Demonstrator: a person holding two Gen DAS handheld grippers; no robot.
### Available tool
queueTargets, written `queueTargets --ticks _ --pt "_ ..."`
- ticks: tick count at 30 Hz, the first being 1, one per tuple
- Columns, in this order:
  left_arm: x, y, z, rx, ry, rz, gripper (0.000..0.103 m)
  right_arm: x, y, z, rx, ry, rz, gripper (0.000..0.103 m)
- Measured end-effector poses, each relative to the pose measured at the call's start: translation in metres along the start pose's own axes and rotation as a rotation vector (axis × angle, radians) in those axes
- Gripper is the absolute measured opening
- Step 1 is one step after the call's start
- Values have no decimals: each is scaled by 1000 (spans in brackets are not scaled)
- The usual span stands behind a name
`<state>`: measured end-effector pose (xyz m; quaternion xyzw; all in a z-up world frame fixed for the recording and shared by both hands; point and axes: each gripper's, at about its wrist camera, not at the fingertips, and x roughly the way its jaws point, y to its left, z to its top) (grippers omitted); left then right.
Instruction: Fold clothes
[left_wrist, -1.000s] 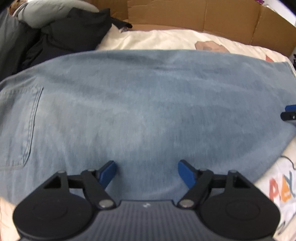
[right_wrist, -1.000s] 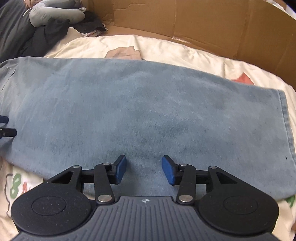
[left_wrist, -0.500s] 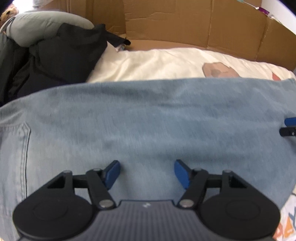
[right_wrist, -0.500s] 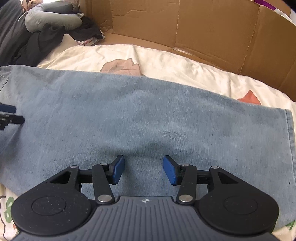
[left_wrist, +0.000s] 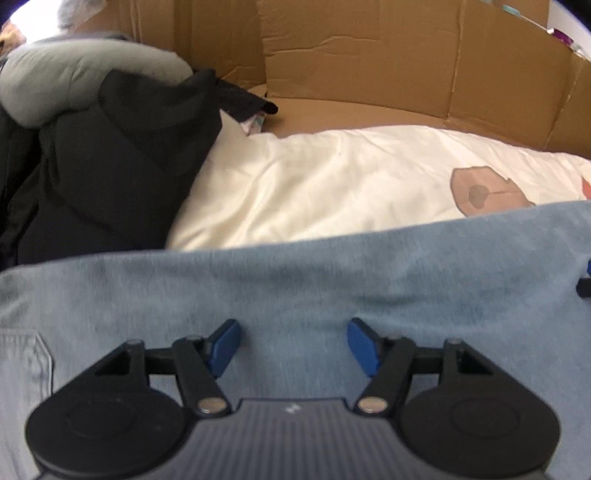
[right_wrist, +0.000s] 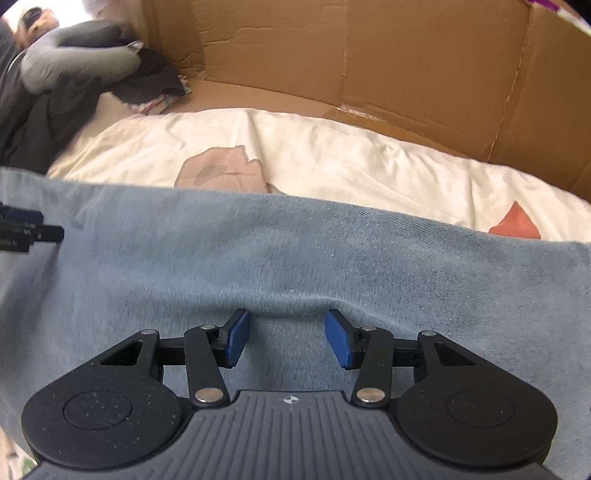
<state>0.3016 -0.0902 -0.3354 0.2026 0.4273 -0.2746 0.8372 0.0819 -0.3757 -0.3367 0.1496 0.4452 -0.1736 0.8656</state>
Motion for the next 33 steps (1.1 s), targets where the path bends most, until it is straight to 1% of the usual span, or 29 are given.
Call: queueTargets --ticks 5,12,16,18,21,22,23,24,25,26,28,29,30,31,32,33 --pt "5 -1 11 2 -19 15 68 10 6 13 -61 -10 -11 51" --pt "11 1 24 -31 -34 35 69 24 7 37 -14 -15 -11 49" --pt "15 -2 29 -14 -41 49 71 33 6 45 6 -15 -9 49" --pt "17 0 33 -11 -45 41 72 38 4 50 26 -11 -6 49" --pt "21 5 39 -47 -47 28 72 43 7 55 22 -4 -20 49" --pt "21 6 42 -63 -46 32 67 44 9 56 15 -5 -28 50" --pt "20 5 43 -77 -49 31 57 45 11 57 7 -5 -35 50" --pt "18 4 45 -88 -52 26 51 46 12 58 3 -9 -39 50" --pt "16 3 46 -99 -56 21 43 46 12 59 3 -15 -39 50" --pt "12 0 46 -103 -64 19 39 46 12 60 3 -21 -40 50" --pt "2 -10 45 -92 -92 9 39 46 11 62 1 -43 -37 49" --pt "-4 -17 44 -84 -107 -6 39 45 9 63 11 -58 -33 45" --pt "-10 -24 43 -74 -117 -26 39 42 5 64 40 -72 -31 35" --pt "-15 -31 41 -62 -125 -48 39 39 0 64 74 -80 -33 30" --pt "-20 -38 40 -50 -134 -71 41 35 -5 64 108 -87 -35 26" --pt "-25 -45 38 -35 -137 -95 41 31 -9 62 108 -94 -40 27"
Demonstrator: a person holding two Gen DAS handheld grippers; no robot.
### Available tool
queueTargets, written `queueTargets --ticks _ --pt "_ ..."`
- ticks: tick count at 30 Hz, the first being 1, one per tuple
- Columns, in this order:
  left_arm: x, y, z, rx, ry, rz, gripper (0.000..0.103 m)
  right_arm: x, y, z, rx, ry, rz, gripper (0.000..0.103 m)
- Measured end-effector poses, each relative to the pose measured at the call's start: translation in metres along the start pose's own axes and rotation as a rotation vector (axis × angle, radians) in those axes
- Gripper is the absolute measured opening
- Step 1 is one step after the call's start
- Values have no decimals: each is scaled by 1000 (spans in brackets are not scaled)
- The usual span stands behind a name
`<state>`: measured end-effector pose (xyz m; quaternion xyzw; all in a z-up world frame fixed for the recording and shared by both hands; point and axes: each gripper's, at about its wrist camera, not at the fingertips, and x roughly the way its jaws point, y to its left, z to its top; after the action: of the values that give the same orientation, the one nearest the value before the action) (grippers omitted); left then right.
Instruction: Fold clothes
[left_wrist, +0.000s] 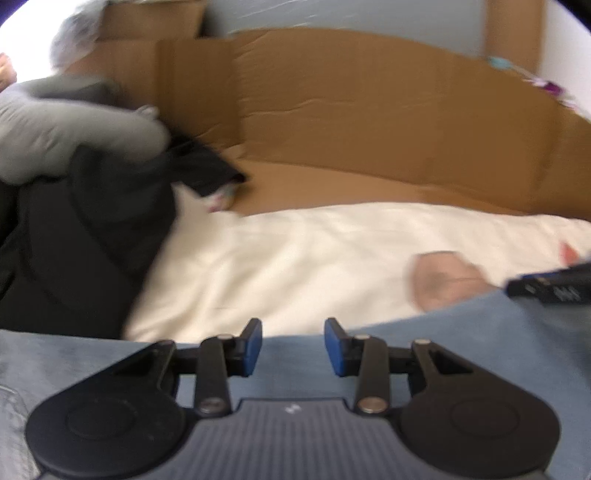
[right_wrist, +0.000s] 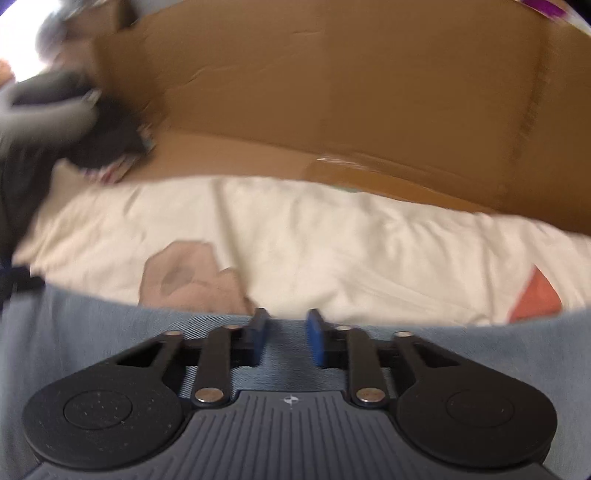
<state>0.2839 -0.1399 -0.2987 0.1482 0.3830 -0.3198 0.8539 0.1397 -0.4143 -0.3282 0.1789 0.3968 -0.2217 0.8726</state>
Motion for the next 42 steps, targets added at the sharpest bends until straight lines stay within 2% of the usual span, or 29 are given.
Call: queueTargets --ticks 4,8,11,14,18,20,21,28,33,42 --pt "0 -34 -8 91 42 -85 42 -21 -9 -12 -122 -20 -12 27" --pt "16 -54 -16 138 102 -119 43 -33 -32 -35 -145 36 9 27" --pt "25 -59 -20 168 132 -108 50 -41 -44 -58 -159 62 16 27" --pt "32 -63 -18 212 159 -88 52 -52 -52 -70 -149 84 20 27" --pt "36 -59 -4 182 203 -83 48 -65 -59 -80 -163 110 -13 26" --pt "33 -61 0 176 220 -93 39 -68 -63 -83 -150 115 -25 26" --pt "30 -64 1 180 221 -111 38 -70 -66 -83 -136 116 -31 26" --pt "-5 -104 -25 226 231 -228 39 -77 -86 -86 -74 96 -103 26" --pt "-22 -135 -48 263 240 -295 39 -85 -119 -101 44 61 -123 26" --pt "-22 -158 -69 212 307 -363 39 -93 -150 -111 100 43 -174 23"
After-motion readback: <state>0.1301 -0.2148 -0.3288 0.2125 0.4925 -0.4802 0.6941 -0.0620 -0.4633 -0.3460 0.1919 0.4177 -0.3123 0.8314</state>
